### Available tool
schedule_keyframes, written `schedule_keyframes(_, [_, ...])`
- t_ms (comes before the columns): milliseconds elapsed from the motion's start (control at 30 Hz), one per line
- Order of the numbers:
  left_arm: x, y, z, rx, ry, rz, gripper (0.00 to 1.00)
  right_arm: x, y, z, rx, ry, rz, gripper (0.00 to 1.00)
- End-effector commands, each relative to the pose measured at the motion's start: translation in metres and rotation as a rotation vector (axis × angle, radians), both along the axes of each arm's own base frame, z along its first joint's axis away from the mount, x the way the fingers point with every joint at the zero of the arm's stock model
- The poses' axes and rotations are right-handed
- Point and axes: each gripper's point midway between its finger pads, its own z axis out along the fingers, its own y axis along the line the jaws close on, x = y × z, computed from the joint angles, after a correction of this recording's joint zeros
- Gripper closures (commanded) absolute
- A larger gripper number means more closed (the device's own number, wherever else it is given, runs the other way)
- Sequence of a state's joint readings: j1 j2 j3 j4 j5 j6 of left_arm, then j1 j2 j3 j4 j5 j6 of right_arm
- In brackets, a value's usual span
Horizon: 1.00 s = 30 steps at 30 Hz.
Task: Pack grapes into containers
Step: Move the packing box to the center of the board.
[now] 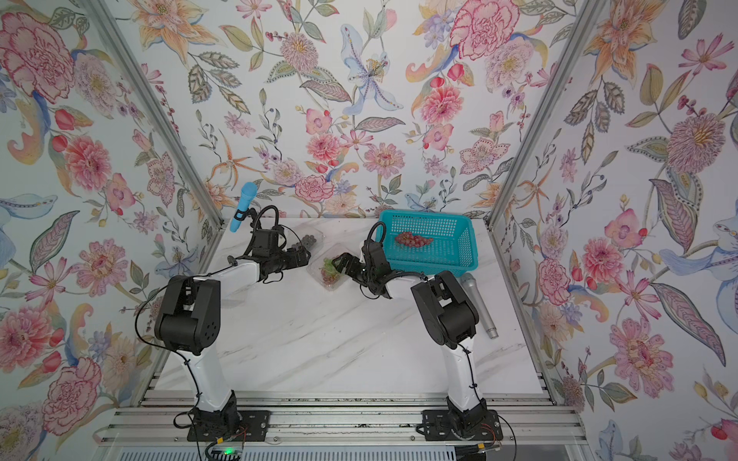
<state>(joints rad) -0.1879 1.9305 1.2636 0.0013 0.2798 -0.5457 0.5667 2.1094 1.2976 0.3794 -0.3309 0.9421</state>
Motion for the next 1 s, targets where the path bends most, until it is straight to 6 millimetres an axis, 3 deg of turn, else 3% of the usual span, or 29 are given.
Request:
schedule_keyframes(0, [0.002,0.001,0.011,0.027,-0.013,0.009,0.0,0.014,0.007,0.004,0.062,0.019,-0.047,0.0])
schedule_keyframes(100, [-0.006,0.006,0.019,0.046,-0.007,0.005,0.0,0.007,0.008,0.011,0.072,0.012,-0.028,0.0])
schedule_keyframes(367, [-0.035,0.018,0.043,0.072,-0.023,0.01,0.0,-0.045,0.006,0.02,-0.044,-0.041,0.031,0.0])
schedule_keyframes(433, [-0.042,0.022,0.055,0.094,-0.045,0.013,0.0,-0.058,0.02,0.018,-0.037,-0.04,0.062,0.0])
schedule_keyframes(567, [-0.056,0.046,0.075,0.2,-0.061,0.054,0.0,-0.052,0.038,0.013,0.002,-0.027,0.096,0.0])
schedule_keyframes(767, [-0.084,0.093,0.074,0.265,-0.02,0.142,0.0,-0.025,0.049,0.012,0.038,-0.035,0.109,0.0])
schedule_keyframes(967, [-0.11,0.137,0.07,0.322,0.006,0.224,0.0,-0.041,0.042,0.014,0.023,-0.042,0.147,0.0])
